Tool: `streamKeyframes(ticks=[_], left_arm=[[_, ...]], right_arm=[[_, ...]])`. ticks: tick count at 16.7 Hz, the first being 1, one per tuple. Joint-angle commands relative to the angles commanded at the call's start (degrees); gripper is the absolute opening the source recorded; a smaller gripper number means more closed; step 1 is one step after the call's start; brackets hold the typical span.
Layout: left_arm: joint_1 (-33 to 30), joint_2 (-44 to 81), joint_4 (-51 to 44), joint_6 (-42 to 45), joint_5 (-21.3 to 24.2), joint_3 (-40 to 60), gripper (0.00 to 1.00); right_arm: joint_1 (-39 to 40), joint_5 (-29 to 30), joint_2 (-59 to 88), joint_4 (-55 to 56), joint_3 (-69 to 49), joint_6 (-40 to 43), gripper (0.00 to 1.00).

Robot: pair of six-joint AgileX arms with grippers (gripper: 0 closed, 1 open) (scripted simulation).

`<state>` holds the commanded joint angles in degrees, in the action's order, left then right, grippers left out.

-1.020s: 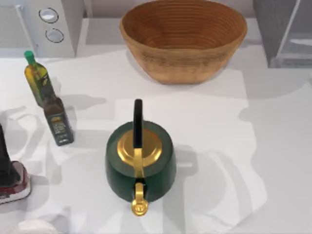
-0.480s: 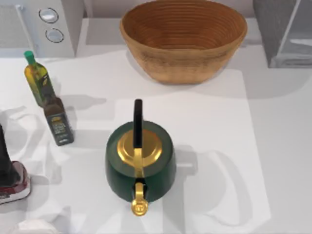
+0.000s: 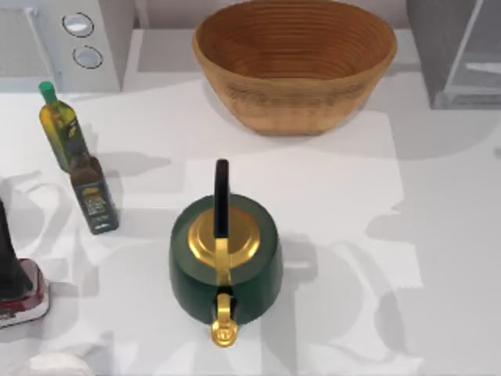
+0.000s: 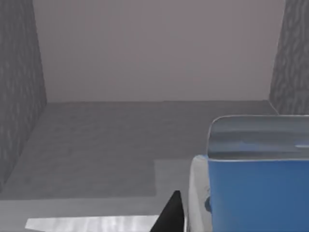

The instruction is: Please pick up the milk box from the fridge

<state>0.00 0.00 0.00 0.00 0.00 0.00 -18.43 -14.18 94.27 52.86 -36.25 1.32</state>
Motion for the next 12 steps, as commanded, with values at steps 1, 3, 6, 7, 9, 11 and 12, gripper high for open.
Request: streamKeyframes(ticks=[1,3,6,7,9,11,12], left_arm=[[0.0,0.0,0.0,0.0,0.0,0.0,1.0],[0.0,0.0,0.0,0.0,0.0,0.0,1.0],[0.0,0.0,0.0,0.0,0.0,0.0,1.0],[0.0,0.0,0.0,0.0,0.0,0.0,1.0],[0.0,0.0,0.0,0.0,0.0,0.0,1.0],[0.0,0.0,0.0,0.0,0.0,0.0,1.0],[0.0,0.0,0.0,0.0,0.0,0.0,1.0]], right_arm=[[0.7,0.9,-4.6,-2.3,1.6,0.0,0.0],[2.3,2.7,-15.5,-7.6,5.2,0.0,0.0],[5.1,5.7,-35.2,-16.7,11.4,0.0,0.0],[6.2,6.7,-42.1,-20.0,13.6,0.0,0.0],[8.4,8.8,-55.7,-26.9,18.3,-0.1,0.0],[10.7,10.7,-67.9,-33.8,23.0,-0.3,0.0],[11.8,11.5,-73.3,-37.1,25.3,-0.5,0.0]])
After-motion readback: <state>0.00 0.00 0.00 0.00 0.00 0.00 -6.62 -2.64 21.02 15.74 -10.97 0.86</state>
